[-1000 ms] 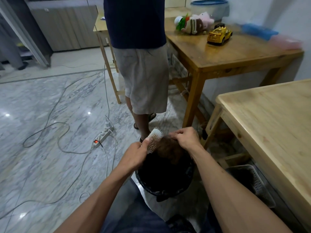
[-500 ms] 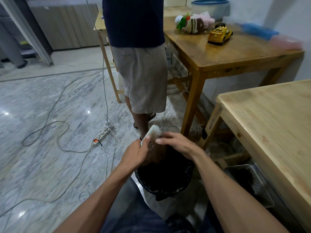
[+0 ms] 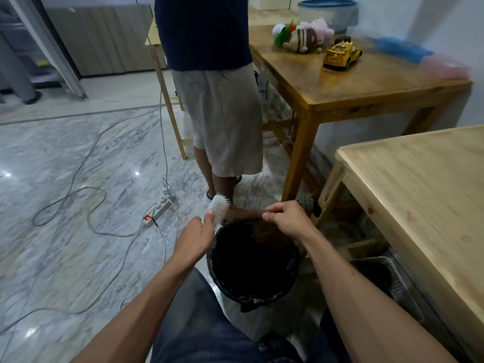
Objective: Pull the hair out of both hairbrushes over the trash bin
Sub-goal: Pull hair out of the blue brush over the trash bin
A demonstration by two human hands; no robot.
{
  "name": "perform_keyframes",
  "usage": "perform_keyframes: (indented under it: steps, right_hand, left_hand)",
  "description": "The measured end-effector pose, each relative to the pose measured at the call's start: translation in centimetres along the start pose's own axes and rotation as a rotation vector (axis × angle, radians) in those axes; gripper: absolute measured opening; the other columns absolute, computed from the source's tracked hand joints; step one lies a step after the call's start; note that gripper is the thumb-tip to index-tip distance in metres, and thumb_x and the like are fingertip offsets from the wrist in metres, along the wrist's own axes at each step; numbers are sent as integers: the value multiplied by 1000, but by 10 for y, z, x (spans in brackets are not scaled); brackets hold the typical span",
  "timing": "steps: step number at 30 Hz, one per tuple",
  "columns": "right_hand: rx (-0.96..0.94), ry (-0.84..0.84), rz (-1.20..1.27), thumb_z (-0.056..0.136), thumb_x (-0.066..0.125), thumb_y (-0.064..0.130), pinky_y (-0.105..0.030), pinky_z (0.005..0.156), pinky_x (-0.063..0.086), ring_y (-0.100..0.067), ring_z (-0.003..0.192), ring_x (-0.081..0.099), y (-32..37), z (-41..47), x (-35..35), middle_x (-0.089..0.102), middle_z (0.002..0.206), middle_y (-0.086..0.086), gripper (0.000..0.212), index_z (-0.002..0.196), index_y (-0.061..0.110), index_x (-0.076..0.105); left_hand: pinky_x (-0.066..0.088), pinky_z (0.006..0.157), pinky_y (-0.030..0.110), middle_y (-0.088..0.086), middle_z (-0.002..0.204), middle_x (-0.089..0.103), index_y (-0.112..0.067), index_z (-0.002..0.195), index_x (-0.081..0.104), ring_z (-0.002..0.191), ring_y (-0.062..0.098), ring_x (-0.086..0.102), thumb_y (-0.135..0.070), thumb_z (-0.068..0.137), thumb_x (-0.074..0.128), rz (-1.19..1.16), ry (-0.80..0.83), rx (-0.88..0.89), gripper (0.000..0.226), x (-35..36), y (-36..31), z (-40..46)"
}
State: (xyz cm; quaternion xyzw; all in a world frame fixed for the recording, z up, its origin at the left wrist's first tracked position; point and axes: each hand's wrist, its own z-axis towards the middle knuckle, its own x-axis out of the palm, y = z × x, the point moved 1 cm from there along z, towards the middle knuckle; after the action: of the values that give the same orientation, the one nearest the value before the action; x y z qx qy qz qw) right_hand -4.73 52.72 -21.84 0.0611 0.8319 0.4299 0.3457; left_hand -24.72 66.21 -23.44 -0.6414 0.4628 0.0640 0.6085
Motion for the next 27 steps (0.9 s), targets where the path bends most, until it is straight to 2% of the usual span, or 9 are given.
perform_keyframes:
  steps: [4,6,8,12,16,18,22,25,27]
  right_hand:
    - [-40,134,204,79,70,26,-26,100,43,-10,118,56,12,0,15,63,135,5,62,141,22,61]
    - [-54,173,242,78,78,48,-25,97,49,-5,108,65,17,-3,24,71,123,8,60,131,25,67]
    - [-52,175,238,67,84,65,-32,98,56,-9,102,73,16,0,31,78,112,6,76,126,19,72]
    - [-16,19,336,77,90,26,-28,77,56,-12,76,75,9,9,31,80,78,-1,27,95,6,84]
    - [29,-34,284,81,86,22,-30,81,58,-16,80,75,4,6,27,80,77,-3,12,80,10,84]
    - [56,-77,262,86,82,25,-25,73,54,-13,79,71,1,3,20,79,81,-4,17,78,9,82]
    - [53,-75,200,92,75,29,-20,68,46,-10,89,69,-5,-2,11,79,89,0,21,84,11,83]
    - [49,-14,137,96,68,28,-29,83,52,-15,103,69,-2,-2,14,77,106,0,18,104,16,81]
    - [55,45,187,94,67,27,-32,98,48,-18,122,60,2,0,17,66,134,-2,40,133,20,68]
  left_hand:
    - [40,70,38,31,110,67,-9,104,64,102,48,64,-76,86,17,-91,87,26,84,11,-15,-11]
    - [43,70,41,29,101,69,-12,98,64,87,43,66,-66,84,20,-103,130,39,71,12,-28,-14]
    - [48,67,43,21,86,68,-12,88,60,70,32,59,-56,81,27,-76,182,50,55,12,-36,-15]
    - [42,62,34,4,85,63,-23,89,55,77,25,60,-33,92,48,68,228,81,12,11,-32,-18]
    - [40,59,32,12,95,67,-11,104,59,84,28,62,-19,85,49,168,192,86,24,9,-21,-16]
    - [36,54,30,12,95,64,-6,106,57,78,24,57,-13,88,47,194,148,78,21,7,-15,-14]
    - [32,52,30,8,88,59,-7,103,55,68,13,50,-10,92,44,206,100,103,15,7,-10,-14]
    - [36,55,32,9,88,61,-8,102,56,69,18,53,-10,92,46,195,70,150,14,10,-14,-14]
    - [41,60,35,10,90,64,-10,104,57,75,23,57,-11,93,48,194,69,192,15,11,-17,-15]
